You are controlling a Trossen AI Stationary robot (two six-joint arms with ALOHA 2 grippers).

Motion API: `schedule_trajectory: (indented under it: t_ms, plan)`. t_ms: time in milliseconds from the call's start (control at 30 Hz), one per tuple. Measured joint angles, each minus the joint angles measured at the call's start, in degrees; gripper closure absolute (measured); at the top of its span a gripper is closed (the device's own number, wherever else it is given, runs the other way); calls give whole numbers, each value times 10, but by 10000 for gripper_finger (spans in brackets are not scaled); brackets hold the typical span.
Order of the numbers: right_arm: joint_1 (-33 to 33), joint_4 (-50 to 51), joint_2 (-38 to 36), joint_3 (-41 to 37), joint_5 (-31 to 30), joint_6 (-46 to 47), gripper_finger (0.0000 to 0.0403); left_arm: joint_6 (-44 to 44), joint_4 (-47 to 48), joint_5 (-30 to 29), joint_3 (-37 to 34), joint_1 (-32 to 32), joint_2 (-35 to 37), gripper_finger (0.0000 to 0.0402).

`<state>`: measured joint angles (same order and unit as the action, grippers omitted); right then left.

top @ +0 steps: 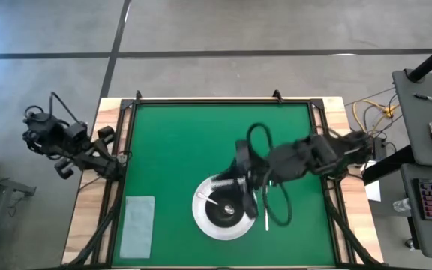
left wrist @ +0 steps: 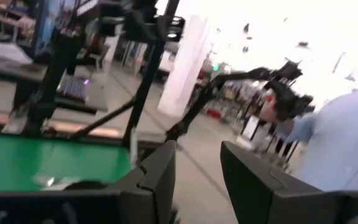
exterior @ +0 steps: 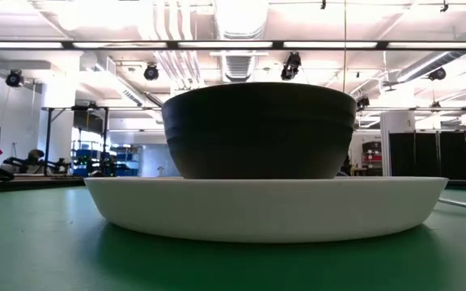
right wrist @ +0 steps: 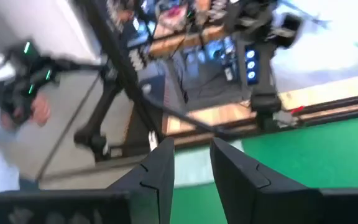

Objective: Set table place
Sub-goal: Return to Home Position

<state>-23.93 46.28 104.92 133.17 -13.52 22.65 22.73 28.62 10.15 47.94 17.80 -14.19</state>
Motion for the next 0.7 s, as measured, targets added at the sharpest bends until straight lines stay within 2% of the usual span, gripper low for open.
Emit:
schedule_trajectory:
  t_ms: [67,167,233,300,400,467,567,700]
  plan:
    - [-10,-1,2,-26,5,-10,309,-15,12,-2,-27,-1,15,288]
    - [-6,-33,5,-91,11,23,314,-21,-1,-15,-84,-1,45,288]
    - [5,-104,-1,-153,34,30,316,-16,-29,-34,-120,-1,67,288]
    - [21,-219,-10,-227,88,23,318,-8,-64,-34,-154,-1,90,288]
    - [50,-404,-30,-345,220,28,321,-10,-99,-35,-178,-1,124,288]
    - [70,-480,-56,-426,267,55,321,-12,-99,-49,-178,-1,125,288]
    - [90,-562,-118,-547,266,71,319,-21,-78,-58,-156,-1,119,288]
    - [101,-649,-248,-700,229,69,321,-42,-49,-77,-130,-1,118,288]
